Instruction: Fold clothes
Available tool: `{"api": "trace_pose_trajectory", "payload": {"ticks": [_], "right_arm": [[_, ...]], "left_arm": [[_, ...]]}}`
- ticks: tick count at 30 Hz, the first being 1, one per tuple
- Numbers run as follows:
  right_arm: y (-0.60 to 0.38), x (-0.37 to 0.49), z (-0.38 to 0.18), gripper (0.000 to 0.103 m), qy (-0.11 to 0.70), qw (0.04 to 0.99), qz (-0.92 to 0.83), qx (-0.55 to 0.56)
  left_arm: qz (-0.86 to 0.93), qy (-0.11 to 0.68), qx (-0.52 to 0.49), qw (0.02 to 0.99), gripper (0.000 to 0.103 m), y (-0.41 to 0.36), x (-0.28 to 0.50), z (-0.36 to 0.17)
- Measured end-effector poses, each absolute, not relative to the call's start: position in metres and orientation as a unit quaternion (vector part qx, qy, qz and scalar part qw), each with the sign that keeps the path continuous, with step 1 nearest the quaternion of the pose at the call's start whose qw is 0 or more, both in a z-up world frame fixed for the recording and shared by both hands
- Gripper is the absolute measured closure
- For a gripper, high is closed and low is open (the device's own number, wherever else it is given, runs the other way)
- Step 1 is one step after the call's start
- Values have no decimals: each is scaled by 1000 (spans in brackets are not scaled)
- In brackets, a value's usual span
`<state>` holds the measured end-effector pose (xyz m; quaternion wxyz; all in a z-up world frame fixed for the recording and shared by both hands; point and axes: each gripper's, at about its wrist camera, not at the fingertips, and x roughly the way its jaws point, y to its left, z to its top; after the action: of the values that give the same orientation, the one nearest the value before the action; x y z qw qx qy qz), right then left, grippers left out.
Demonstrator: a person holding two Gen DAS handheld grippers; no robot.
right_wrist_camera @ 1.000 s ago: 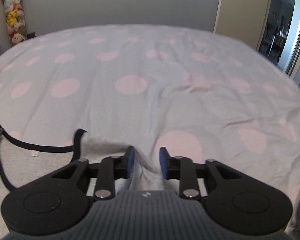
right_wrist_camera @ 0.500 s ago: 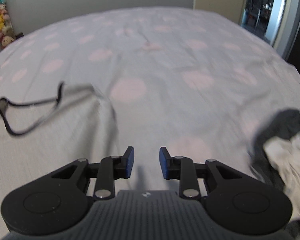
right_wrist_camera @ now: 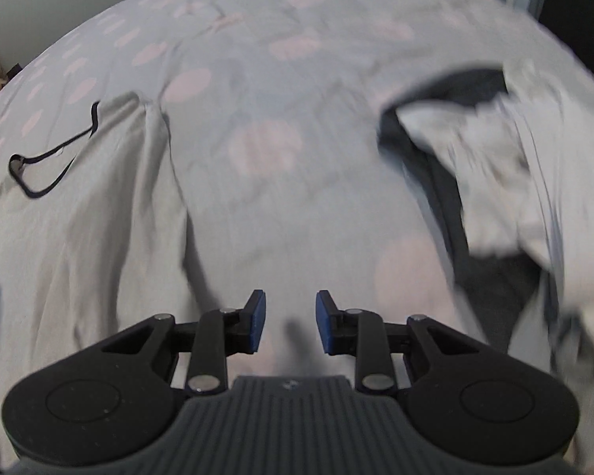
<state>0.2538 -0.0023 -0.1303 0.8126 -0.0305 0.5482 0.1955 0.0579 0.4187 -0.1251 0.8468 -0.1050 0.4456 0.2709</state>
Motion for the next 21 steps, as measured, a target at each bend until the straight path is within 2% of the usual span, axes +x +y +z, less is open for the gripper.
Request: {"api": "trace_pose_trajectory", "payload": {"ticks": [6, 11, 12, 13, 21], "right_arm": [[-31, 218, -148, 71, 594, 779, 204, -2], [-37, 204, -162, 70, 594, 780, 199, 0], [-37, 203, -163, 77, 591, 782, 200, 3], [-36, 201, -161, 90, 587, 785, 201, 4], [-51, 210, -116, 94, 539, 820, 189, 20]], "left_arm": [[256, 440, -152, 847, 71, 379, 20, -119], [261, 407, -176, 857, 69, 363, -11, -127], [265, 406, -177, 857, 69, 363, -16, -131], [268, 404, -179, 856, 69, 363, -22, -136], [310, 385, -223, 840, 69, 382, -42, -143]]}}
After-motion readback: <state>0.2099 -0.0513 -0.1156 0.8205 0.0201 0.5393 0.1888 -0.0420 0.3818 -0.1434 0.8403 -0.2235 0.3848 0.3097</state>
